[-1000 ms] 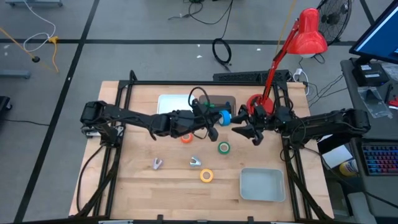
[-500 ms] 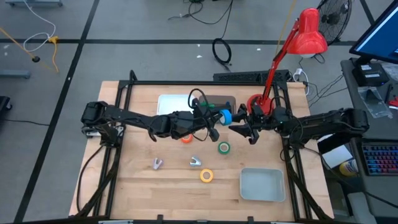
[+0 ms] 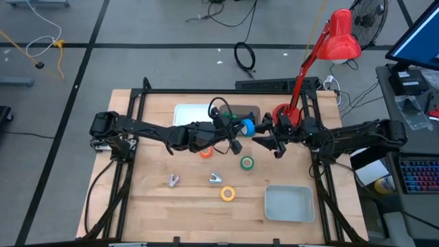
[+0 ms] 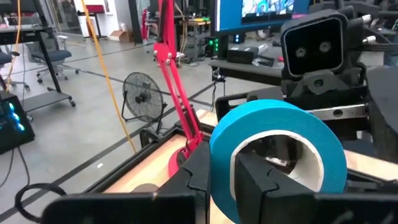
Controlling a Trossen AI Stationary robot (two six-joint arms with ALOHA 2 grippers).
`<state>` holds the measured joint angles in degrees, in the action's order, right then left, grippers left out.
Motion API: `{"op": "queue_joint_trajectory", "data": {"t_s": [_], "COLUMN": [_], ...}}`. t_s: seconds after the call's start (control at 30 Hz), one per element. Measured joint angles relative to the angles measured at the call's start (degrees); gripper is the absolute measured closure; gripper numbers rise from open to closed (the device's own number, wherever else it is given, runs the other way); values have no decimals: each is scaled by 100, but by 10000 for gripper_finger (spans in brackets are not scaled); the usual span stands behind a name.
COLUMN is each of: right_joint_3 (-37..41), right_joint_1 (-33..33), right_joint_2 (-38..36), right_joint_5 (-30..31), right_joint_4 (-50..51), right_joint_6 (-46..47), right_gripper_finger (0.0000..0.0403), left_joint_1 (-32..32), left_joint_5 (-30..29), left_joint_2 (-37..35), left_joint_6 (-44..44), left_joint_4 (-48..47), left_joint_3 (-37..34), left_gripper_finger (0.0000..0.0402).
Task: Pick and place Stapler, Stapler remover, tape
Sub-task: Put the blue tape into the gray bin
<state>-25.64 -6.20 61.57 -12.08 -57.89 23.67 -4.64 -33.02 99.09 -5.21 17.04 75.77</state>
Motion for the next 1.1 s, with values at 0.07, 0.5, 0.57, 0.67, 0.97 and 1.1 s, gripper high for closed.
{"op": "queue_joint_trajectory", "data": {"t_s": [0.07, 0.5, 0.57, 0.67, 0.97, 1.1], "right_joint_3": [-89, -206, -206, -206, -206, -206], "right_joint_1": [0, 139, 140, 140, 142, 144], "right_joint_2": [4, 1, 10, 30, 28, 30], "right_joint_5": [-2, 10, 13, 16, -304, -308], "right_joint_4": [160, 594, 589, 592, 545, 546], "right_joint_6": [-85, -210, -210, -210, -362, -333], "right_gripper_finger": [202, 233, 254, 292, 367, 367], "left_joint_1": [0, 34, 60, 68, 68, 72], "left_joint_5": [-6, 122, 228, 297, 518, 516], "left_joint_2": [0, 9, 9, 9, 9, 9], "left_joint_6": [-2, -76, -140, -162, -348, -311], "left_joint_4": [-42, -29, -27, -37, -71, -82], "left_joint_3": [8, 8, 6, 4, -1, -1], "left_gripper_finger": [367, 367, 367, 367, 367, 346]}}
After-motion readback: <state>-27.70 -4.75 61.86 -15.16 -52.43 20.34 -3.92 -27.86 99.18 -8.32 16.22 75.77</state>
